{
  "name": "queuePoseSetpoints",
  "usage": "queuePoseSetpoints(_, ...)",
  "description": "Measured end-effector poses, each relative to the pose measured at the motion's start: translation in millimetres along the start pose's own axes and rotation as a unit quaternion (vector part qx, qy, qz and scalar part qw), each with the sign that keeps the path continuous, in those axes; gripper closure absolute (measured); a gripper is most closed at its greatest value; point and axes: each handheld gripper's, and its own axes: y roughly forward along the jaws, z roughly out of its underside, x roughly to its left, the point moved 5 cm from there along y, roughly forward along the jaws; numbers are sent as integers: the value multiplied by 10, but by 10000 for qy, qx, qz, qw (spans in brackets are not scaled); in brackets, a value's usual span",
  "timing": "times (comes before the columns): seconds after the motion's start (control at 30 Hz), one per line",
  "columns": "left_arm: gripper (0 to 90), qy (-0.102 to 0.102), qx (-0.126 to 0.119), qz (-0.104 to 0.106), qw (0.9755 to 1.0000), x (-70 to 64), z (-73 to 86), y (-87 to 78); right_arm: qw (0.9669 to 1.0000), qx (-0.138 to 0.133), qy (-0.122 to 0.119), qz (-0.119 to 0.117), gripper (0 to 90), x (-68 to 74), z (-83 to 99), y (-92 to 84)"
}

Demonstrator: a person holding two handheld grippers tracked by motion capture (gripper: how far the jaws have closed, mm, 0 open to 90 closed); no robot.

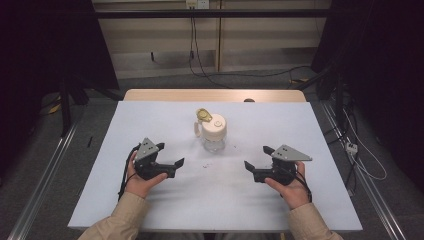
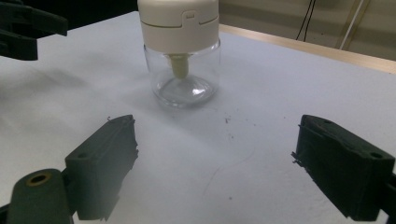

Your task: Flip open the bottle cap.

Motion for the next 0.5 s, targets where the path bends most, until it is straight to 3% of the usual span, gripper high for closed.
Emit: queuePoseSetpoints(0.5, 55, 14, 53, -71, 10000, 122, 153, -316, 9999, 12, -2, 127, 118, -63, 143, -161)
